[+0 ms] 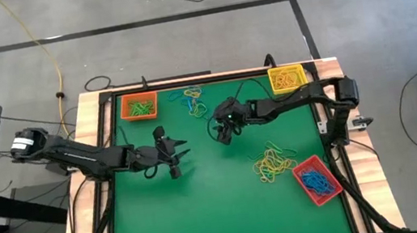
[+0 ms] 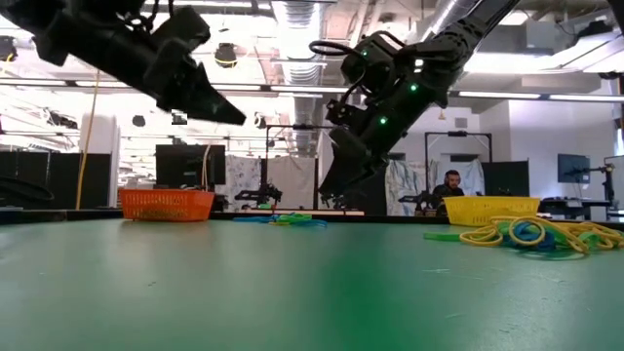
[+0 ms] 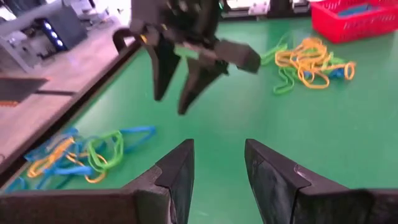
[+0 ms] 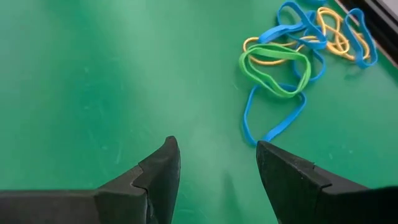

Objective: Sort rubber bands into baskets
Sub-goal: Put the green rubber band into the orange bin

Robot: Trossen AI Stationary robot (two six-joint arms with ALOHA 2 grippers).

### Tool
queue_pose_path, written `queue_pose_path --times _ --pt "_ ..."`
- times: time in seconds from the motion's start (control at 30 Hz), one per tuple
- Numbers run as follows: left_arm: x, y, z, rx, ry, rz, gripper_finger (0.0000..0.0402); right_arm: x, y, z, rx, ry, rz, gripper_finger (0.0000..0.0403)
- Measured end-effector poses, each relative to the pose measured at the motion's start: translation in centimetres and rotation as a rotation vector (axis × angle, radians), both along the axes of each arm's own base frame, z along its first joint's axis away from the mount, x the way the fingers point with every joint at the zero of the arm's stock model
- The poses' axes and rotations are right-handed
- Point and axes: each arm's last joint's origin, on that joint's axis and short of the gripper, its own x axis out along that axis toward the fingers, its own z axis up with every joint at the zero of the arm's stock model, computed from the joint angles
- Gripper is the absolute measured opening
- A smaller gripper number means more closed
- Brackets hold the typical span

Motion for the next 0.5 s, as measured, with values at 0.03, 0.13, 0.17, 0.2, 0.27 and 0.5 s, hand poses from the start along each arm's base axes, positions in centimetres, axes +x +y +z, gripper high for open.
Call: queue_pose_path --times 0.03,0.13,0.17,0.2,0.27,0.5 --pt "-0.2 0.0 0.3 0.002 -0.005 -0.001 0.0132 -0.1 0.0 0.0 0.002 0.007 0.0 0.0239" --pt "-0.7 0.1 0.8 -0.002 -0.016 0.0 0.0132 -0.3 0.1 -0.1 0.008 0.036 0.001 0.0239" --pt "-0.9 0.1 0.9 -0.004 -0.008 0.001 0.0132 -0.3 0.2 -0.1 0.008 0.038 0.002 0.0239" --pt "-1.0 0.1 0.9 -0.008 -0.003 0.003 0.0132 -0.3 0.2 -0.1 0.008 0.038 0.003 0.0239" --pt "-1.1 0.2 0.7 -0.022 0.01 0.01 0.0132 -0.4 0.3 -0.1 0.01 0.047 0.005 0.0239" --pt "-1.3 0.2 -0.1 -0.073 0.07 0.036 0.0132 -0.6 0.3 -0.3 0.007 0.083 0.015 0.0239"
